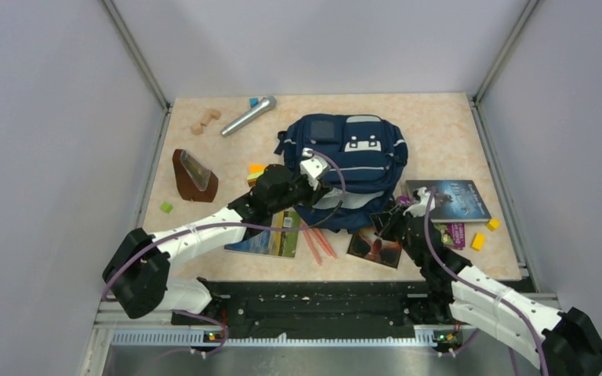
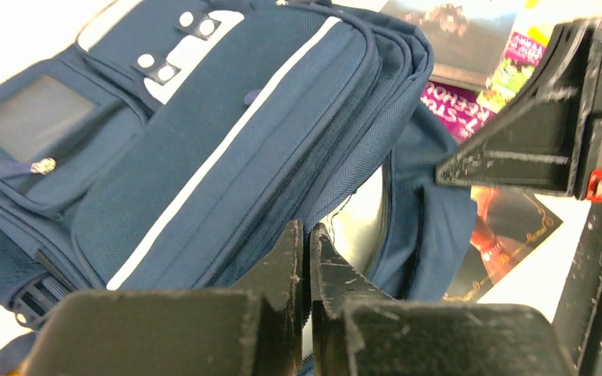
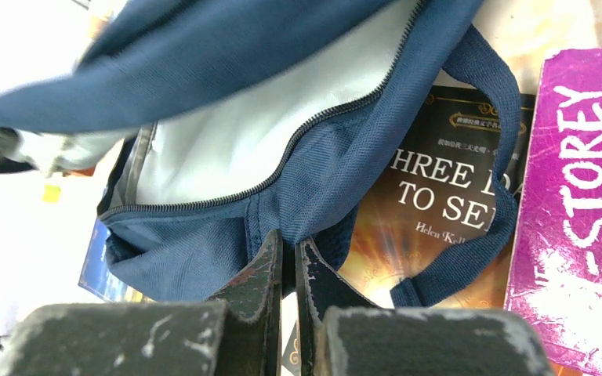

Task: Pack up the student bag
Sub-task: Unzip the student bag at the center of the board.

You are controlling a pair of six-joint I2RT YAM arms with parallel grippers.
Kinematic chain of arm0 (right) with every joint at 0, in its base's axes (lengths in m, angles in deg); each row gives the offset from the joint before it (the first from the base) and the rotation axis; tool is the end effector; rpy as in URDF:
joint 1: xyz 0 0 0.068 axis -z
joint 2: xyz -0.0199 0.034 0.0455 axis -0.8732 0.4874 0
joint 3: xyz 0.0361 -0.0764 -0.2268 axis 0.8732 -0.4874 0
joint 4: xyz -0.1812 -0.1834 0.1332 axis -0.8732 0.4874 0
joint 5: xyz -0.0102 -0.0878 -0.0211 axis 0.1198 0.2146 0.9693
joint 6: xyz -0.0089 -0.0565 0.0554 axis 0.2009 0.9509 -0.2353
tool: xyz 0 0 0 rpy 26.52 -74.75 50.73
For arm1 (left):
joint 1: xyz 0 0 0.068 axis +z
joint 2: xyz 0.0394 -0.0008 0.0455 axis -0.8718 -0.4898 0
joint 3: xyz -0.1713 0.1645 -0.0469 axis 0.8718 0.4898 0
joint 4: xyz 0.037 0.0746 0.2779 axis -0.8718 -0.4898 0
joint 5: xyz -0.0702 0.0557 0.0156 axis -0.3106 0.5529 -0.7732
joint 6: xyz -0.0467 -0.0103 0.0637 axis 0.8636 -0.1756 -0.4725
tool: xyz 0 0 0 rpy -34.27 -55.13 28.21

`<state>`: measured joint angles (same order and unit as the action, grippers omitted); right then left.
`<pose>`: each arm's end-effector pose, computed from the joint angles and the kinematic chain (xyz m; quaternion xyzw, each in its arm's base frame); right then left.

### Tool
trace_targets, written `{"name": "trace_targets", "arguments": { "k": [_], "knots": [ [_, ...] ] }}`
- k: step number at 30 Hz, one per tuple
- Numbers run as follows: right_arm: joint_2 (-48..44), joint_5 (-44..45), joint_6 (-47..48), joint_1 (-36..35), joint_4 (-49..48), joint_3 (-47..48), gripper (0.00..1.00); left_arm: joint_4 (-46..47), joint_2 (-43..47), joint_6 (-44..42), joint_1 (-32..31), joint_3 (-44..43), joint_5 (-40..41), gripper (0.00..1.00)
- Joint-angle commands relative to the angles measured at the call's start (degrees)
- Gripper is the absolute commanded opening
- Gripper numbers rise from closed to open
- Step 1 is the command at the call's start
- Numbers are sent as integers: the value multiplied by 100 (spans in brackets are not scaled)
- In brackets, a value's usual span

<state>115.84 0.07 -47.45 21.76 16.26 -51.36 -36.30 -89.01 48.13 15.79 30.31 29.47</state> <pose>0.2003 0.1372 0.1393 0.1253 0.7936 0.3017 0.5133 0.2524 -0.2720 0.2084 0.3736 0.6976 -0.3009 0.5322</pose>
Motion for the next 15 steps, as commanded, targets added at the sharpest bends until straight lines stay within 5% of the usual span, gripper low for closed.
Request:
{"name": "trace_targets", "arguments": {
  "k": [1, 9, 15],
  "knots": [
    [107, 323, -49, 49, -151, -88, 0, 763, 298, -135, 50, -359, 493, 0],
    [40, 402, 126, 51, 89, 137, 1, 917, 376, -149, 50, -161, 870, 0],
    [-273, 957, 803, 129, 963, 771, 49, 1217, 305, -194, 50, -255, 1561, 0]
  ]
}}
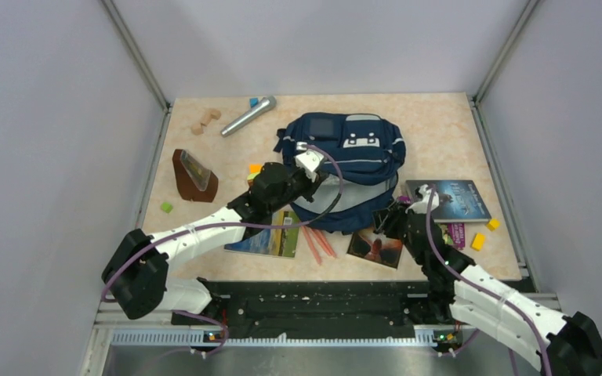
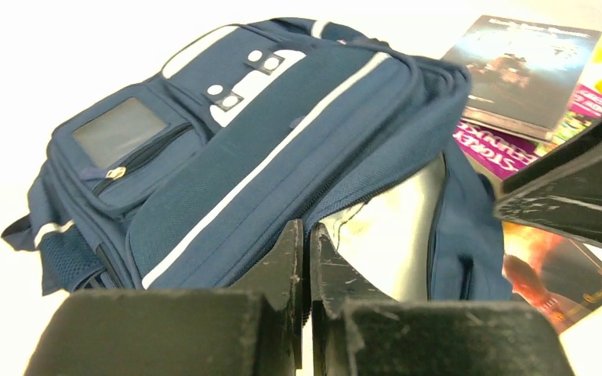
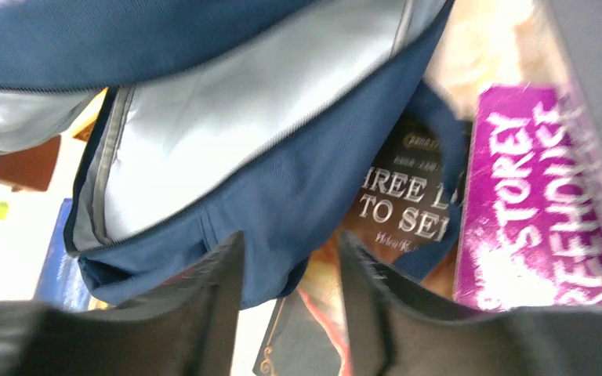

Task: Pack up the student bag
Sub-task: Unzip the student bag at the center of the board, then pick up the book from the center of the board.

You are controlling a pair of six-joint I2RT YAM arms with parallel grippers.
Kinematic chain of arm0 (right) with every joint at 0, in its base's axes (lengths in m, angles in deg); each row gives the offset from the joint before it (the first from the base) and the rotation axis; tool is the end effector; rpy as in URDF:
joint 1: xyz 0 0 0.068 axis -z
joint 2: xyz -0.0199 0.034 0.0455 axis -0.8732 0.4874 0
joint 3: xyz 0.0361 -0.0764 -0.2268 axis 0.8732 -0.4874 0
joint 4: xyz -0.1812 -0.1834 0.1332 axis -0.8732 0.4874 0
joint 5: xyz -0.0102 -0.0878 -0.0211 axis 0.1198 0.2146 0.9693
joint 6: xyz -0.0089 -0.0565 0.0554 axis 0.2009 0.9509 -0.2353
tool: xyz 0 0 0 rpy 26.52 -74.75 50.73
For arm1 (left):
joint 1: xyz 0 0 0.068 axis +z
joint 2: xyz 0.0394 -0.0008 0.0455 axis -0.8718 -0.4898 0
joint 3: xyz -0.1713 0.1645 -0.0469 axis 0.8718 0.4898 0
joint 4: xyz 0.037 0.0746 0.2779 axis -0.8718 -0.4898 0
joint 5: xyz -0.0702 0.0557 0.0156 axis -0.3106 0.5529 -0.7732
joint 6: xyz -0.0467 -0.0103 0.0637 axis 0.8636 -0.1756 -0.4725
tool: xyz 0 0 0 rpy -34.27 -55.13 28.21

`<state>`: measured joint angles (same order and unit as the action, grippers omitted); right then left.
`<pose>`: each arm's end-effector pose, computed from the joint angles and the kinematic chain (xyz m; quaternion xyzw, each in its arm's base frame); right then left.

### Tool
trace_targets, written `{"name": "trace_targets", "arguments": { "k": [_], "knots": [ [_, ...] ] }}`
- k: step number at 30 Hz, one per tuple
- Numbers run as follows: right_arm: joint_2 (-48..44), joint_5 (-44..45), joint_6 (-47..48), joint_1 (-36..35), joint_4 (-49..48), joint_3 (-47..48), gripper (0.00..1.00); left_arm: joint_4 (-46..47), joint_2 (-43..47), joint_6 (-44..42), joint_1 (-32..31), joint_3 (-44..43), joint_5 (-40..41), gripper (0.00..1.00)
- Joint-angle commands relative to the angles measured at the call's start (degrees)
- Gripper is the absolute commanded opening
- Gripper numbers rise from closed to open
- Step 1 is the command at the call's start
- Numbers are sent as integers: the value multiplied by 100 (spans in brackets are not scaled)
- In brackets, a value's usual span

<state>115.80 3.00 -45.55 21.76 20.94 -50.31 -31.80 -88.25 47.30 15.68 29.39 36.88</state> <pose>0.2004 0.1330 0.1365 0.1231 0.8097 0.2573 0.5128 0.2610 -0.2692 0.2302 0.3329 0.6822 -0.2646 0.5948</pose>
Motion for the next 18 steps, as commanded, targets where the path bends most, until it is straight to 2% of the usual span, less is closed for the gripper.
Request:
{"name": "trace_targets", "arguments": {
  "k": [1, 3, 7, 14, 18],
  "knots": [
    [-310, 683, 674, 220, 691, 755, 56, 772, 198, -122, 61, -192, 898, 0],
    [-320, 521, 723, 556, 982, 931, 67, 832, 153, -117, 61, -183, 984, 0],
    [-205, -550, 699, 1765, 1265, 1086, 77, 1080, 40, -32, 69, -151, 1024, 0],
    [-132, -2264, 335, 3950, 1240, 1070, 83, 1199, -252, 64, 70, -494, 680, 0],
    [-208, -2784, -52, 5079, 1397, 920, 84, 1278, -385, 158, 78, -526, 574, 0]
  ]
}}
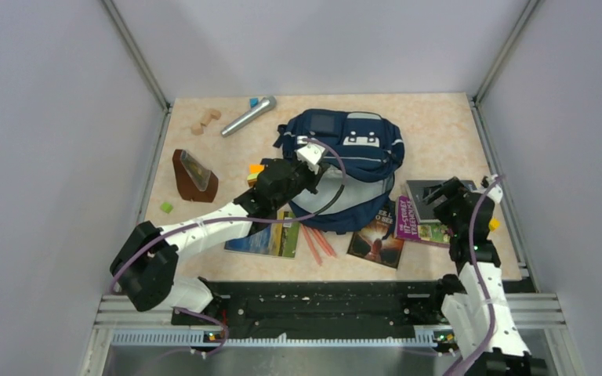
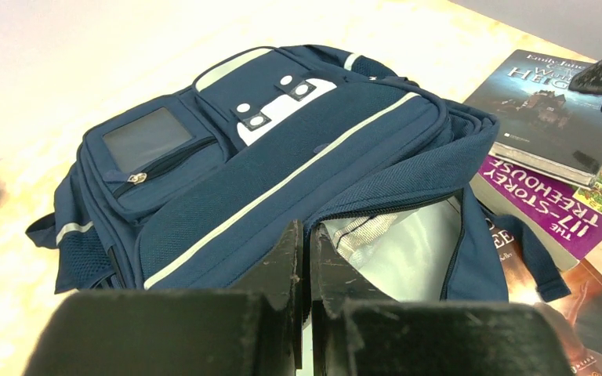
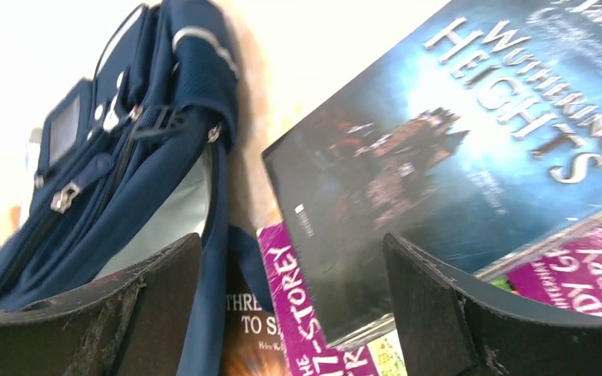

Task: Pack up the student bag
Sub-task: Pick up the book from the center of the board.

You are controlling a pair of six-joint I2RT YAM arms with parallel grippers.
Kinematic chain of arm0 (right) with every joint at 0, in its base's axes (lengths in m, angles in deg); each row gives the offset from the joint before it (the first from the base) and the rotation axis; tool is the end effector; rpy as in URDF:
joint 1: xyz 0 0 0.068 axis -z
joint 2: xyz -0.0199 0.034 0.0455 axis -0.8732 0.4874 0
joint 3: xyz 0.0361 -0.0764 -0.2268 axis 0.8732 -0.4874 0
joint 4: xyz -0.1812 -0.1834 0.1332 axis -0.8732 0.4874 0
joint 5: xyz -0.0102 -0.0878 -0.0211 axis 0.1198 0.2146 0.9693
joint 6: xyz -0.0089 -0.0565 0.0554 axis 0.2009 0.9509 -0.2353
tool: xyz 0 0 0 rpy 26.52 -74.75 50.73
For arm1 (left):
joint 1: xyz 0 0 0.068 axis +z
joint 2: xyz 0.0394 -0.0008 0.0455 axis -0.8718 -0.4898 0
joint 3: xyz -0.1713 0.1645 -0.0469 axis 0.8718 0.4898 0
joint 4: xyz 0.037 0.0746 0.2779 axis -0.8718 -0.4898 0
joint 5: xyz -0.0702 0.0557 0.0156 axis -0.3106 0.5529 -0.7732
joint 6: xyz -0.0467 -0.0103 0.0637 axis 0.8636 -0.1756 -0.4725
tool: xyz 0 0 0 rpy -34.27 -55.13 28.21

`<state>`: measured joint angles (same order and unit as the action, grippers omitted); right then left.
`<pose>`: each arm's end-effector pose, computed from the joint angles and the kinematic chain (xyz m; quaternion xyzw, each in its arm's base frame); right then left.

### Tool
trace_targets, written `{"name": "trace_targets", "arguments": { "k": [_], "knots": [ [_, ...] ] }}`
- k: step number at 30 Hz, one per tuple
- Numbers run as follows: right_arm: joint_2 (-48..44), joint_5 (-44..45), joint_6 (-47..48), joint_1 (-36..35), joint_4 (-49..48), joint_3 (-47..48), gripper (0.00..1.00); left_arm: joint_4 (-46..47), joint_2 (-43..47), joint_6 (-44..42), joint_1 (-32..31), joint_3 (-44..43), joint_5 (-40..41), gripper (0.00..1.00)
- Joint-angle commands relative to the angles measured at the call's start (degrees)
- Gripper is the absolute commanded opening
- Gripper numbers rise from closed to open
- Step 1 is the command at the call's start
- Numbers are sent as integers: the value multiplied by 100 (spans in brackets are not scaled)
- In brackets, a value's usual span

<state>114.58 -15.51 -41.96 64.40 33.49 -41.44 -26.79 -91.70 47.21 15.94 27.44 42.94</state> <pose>0.2452 -0.0167 0.1744 0.3108 0.7776 0.1586 0.5230 0.2763 -0.2717 0.2347 0.2923 0.6787 -0.2338 0.6319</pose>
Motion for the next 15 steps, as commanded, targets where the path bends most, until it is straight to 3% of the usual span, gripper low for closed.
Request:
{"name": "trace_targets", "arguments": {
  "k": [1, 15],
  "knots": [
    [-149, -1000, -520, 988, 160, -69, 84, 823, -45, 204, 52, -313, -57, 0],
    [-2007, -401, -2136, 1214, 1178, -1089, 80, 615, 71, 217, 81, -373, -270, 0]
  ]
}}
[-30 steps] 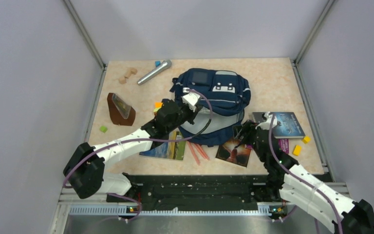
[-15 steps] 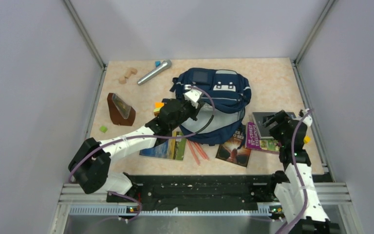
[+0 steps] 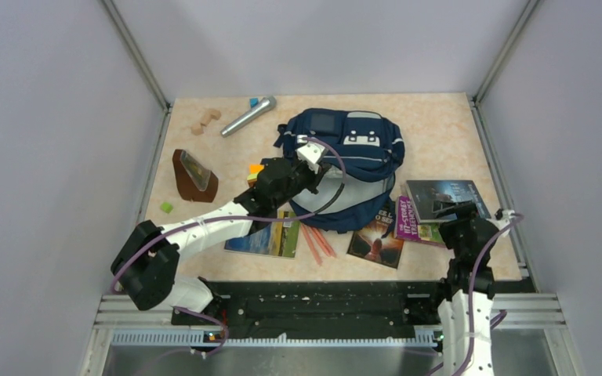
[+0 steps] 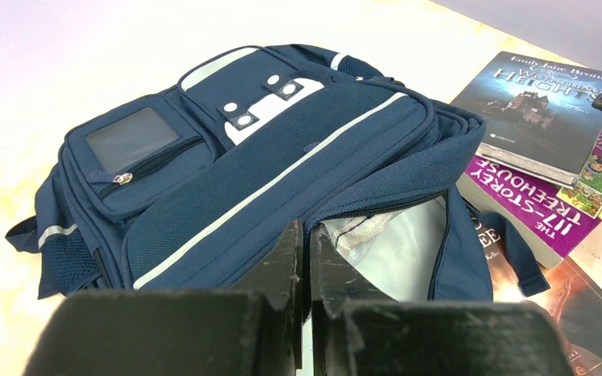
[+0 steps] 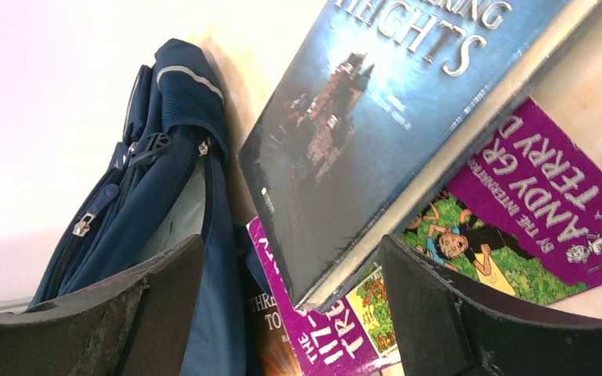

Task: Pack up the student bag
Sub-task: Pick up the book from the center of the board.

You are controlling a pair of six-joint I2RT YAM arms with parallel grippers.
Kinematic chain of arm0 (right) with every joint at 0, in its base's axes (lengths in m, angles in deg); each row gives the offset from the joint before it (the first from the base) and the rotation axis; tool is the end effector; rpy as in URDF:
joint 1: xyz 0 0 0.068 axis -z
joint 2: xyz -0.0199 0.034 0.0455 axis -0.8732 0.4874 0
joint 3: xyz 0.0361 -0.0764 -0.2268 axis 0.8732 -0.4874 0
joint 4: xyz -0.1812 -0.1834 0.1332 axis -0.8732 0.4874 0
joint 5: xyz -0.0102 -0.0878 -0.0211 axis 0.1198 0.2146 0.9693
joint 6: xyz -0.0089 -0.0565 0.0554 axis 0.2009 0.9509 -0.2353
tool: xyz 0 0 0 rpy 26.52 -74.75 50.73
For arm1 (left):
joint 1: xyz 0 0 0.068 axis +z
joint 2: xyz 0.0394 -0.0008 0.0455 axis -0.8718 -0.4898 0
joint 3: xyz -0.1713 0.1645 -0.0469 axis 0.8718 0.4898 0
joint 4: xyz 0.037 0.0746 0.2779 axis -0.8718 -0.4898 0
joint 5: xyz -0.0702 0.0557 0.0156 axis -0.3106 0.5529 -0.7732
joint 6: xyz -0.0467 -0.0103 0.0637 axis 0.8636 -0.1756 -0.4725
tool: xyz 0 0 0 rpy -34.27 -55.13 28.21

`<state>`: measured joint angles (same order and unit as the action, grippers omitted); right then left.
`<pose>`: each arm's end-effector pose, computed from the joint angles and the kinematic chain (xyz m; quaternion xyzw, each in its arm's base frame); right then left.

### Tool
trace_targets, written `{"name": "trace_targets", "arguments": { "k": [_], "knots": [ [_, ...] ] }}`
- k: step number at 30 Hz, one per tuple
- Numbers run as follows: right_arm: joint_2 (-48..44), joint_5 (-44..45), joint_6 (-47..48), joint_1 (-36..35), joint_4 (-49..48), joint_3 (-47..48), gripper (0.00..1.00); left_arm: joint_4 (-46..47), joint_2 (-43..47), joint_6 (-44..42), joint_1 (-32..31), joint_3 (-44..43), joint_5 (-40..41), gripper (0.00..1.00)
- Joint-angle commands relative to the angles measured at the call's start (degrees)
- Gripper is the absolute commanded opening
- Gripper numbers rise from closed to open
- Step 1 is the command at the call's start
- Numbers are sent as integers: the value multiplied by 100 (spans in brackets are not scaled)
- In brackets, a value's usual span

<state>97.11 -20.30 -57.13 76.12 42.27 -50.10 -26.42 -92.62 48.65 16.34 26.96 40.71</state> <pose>0.2060 -0.0518 0.1557 0.4640 0.6967 0.2073 0.5063 0.2784 -0.2737 0.2331 0.2936 0.6786 -0.2528 0.6240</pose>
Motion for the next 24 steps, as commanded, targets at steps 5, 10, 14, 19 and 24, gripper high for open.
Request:
{"name": "trace_targets", "arguments": {
  "k": [5, 10, 14, 19, 24],
  "knots": [
    [-251, -108, -965, 44, 201, -453, 76, 532, 218, 58, 48, -328, -63, 0],
    [-429, 28, -1054, 34, 240, -548, 75, 531, 246, 49, 57, -310, -39, 0],
    [-453, -20, -1383, 33, -224, -854, 74, 540, 242, 74, 63, -315, -87, 0],
    [-423, -55, -1650, 32, -684, -1110, 71, 539, 265, 67, 74, -297, -61, 0],
    [-335, -33, -1762, 35, -1000, -1352, 70, 540, 297, 68, 89, -286, -83, 0]
  ]
}}
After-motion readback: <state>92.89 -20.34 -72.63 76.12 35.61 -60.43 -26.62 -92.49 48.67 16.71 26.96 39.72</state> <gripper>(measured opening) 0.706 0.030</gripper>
